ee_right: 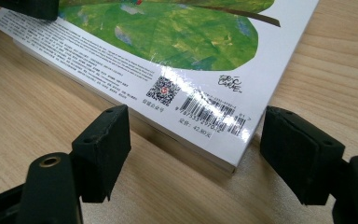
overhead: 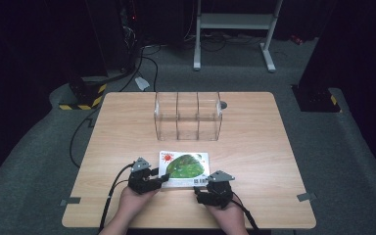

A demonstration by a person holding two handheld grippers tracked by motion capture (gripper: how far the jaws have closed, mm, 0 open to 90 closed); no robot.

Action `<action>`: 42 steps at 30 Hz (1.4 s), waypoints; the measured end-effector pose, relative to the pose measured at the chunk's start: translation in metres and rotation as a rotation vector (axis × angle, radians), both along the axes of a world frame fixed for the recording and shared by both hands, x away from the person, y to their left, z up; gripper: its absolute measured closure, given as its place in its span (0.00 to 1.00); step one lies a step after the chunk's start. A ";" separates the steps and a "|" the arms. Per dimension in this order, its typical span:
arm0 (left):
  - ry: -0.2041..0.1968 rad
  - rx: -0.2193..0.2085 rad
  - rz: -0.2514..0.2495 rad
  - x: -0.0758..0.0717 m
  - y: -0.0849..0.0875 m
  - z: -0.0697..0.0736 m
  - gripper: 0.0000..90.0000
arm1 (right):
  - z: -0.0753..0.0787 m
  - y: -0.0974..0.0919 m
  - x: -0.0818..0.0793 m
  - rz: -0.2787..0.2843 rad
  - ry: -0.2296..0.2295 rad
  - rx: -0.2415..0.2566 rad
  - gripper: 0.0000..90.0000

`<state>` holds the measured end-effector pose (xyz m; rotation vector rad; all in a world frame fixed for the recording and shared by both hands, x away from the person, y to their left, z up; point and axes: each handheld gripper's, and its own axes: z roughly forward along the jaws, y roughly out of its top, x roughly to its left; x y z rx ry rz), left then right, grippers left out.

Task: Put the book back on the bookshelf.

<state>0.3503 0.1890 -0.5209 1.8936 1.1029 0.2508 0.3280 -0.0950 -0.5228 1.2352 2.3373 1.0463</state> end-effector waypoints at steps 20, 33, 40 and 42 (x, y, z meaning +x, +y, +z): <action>-0.111 0.037 -0.033 -0.009 0.001 0.006 0.69 | 0.010 -0.015 0.001 -0.039 -0.068 0.069 0.37; -0.207 0.077 -0.044 -0.020 -0.003 0.011 0.71 | 0.010 -0.017 0.007 -0.050 -0.047 0.107 0.35; -0.234 0.080 -0.053 -0.024 -0.003 0.013 0.72 | 0.009 -0.017 0.012 -0.055 -0.034 0.118 0.32; -0.239 0.077 -0.054 -0.024 -0.003 0.013 0.72 | 0.009 -0.017 0.014 -0.055 -0.035 0.117 0.31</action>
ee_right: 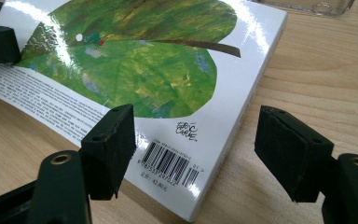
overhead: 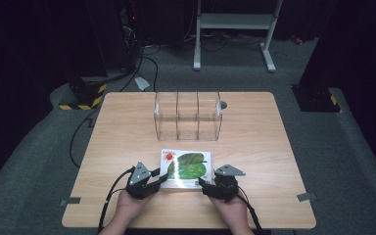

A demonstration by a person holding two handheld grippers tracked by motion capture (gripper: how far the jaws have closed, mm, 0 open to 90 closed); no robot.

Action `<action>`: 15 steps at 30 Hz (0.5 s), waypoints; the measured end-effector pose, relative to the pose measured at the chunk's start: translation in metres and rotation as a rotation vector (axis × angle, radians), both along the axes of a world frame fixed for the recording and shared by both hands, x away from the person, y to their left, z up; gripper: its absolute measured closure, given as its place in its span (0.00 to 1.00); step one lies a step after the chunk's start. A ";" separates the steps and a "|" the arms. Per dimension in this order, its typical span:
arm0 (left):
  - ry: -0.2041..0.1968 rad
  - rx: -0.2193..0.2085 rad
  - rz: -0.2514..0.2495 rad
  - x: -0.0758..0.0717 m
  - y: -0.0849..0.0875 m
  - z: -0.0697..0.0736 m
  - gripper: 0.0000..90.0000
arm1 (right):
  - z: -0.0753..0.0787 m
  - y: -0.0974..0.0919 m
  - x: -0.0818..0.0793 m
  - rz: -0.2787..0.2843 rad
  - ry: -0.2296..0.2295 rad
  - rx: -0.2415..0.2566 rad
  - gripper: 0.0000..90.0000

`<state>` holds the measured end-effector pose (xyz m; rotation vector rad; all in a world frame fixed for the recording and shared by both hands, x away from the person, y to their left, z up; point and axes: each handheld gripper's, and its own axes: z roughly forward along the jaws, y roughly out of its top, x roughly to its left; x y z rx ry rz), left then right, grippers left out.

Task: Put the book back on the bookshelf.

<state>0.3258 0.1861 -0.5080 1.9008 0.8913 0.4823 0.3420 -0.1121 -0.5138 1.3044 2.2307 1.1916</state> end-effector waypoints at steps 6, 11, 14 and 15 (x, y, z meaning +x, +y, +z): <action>-0.014 0.008 -0.009 -0.003 0.001 0.001 0.74 | -0.001 0.002 0.004 0.005 0.012 0.017 0.29; -0.024 0.013 -0.012 -0.004 -0.001 0.001 0.74 | -0.001 0.004 0.006 0.001 0.033 0.036 0.27; -0.030 0.016 -0.012 -0.005 -0.001 0.002 0.74 | -0.001 0.004 0.007 0.000 0.034 0.041 0.27; -0.035 0.020 -0.011 -0.005 -0.001 0.002 0.74 | -0.001 0.004 0.007 -0.003 0.038 0.043 0.27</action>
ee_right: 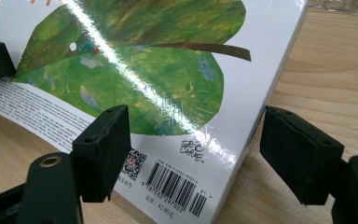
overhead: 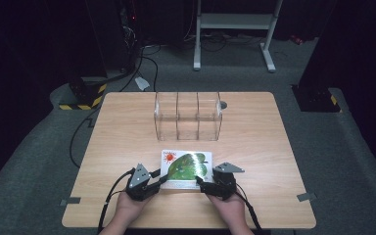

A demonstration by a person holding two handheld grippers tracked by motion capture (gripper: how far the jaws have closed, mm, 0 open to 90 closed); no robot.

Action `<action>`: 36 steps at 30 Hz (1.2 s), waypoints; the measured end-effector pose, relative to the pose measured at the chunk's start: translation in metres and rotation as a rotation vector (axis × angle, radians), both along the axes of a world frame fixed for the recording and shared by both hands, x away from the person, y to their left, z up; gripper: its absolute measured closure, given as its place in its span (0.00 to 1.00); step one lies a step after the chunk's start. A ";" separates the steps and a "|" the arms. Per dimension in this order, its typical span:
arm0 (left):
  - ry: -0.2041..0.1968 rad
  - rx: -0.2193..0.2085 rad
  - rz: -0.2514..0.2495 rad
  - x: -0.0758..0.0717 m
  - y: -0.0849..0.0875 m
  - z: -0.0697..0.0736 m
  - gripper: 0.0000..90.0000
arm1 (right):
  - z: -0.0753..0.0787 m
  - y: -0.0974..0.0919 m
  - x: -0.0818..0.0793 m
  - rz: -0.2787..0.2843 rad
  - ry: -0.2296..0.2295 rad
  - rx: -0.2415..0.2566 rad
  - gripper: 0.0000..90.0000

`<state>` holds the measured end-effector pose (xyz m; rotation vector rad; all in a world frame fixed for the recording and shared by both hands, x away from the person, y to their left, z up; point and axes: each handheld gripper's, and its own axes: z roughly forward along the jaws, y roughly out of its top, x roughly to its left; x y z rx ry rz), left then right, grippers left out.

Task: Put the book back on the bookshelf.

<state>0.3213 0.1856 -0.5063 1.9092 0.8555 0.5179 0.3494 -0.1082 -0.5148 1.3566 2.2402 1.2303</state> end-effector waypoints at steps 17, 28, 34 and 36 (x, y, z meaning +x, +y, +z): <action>-0.008 0.002 -0.009 -0.003 -0.003 -0.001 0.74 | -0.003 -0.004 0.010 0.004 0.070 0.051 0.27; 0.013 -0.004 0.004 -0.002 -0.004 -0.003 0.75 | 0.001 -0.002 0.005 -0.014 0.019 0.018 0.30; 0.034 -0.020 0.009 0.000 -0.004 -0.005 0.76 | 0.005 -0.003 0.001 -0.035 -0.015 0.011 0.33; 0.040 -0.030 0.016 0.000 -0.004 -0.006 0.77 | 0.006 -0.005 0.001 -0.031 -0.032 0.004 0.35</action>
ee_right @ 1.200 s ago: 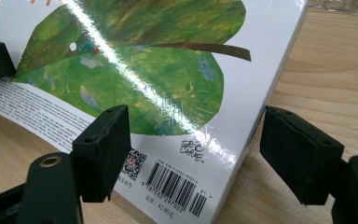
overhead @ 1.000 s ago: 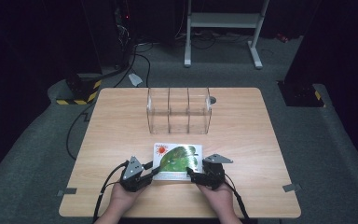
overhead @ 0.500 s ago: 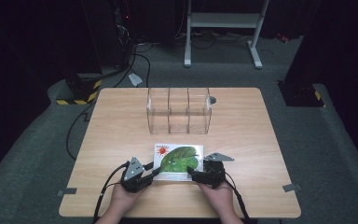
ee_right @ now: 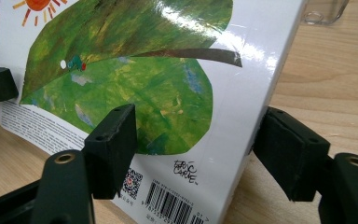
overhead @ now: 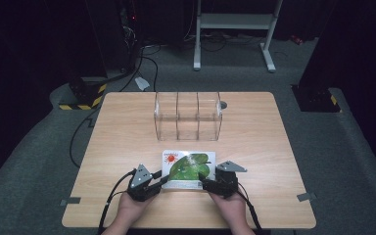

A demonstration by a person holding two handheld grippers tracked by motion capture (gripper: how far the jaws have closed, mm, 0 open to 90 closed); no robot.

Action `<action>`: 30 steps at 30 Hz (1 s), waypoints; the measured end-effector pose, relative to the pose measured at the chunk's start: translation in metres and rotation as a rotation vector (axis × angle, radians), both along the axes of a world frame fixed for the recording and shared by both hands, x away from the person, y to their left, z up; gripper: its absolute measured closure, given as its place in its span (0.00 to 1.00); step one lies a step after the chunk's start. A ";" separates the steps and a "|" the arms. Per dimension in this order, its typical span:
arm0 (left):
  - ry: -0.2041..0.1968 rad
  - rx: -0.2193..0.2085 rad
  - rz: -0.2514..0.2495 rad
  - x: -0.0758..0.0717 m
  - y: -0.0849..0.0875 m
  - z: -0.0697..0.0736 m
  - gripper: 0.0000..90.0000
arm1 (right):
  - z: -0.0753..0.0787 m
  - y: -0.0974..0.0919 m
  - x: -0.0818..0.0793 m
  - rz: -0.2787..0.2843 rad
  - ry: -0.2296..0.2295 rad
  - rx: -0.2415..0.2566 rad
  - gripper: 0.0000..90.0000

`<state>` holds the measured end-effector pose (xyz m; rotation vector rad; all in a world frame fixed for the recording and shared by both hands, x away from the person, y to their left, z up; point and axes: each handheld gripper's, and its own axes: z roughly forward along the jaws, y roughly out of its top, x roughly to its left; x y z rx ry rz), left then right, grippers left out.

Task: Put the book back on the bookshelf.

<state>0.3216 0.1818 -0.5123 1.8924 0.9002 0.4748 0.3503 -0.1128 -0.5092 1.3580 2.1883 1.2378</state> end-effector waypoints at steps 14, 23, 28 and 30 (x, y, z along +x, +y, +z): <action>-0.001 -0.006 0.016 0.000 0.000 0.000 0.80 | 0.004 0.000 -0.005 -0.016 -0.059 -0.019 0.40; 0.008 -0.021 0.021 0.001 0.002 0.001 0.82 | 0.006 0.000 -0.008 -0.022 -0.089 -0.025 0.43; 0.007 -0.020 0.025 0.001 0.002 0.001 0.83 | 0.007 0.001 -0.009 -0.026 -0.111 -0.030 0.45; 0.005 -0.018 0.027 0.001 0.002 0.001 0.84 | 0.008 0.001 -0.010 -0.028 -0.120 -0.030 0.47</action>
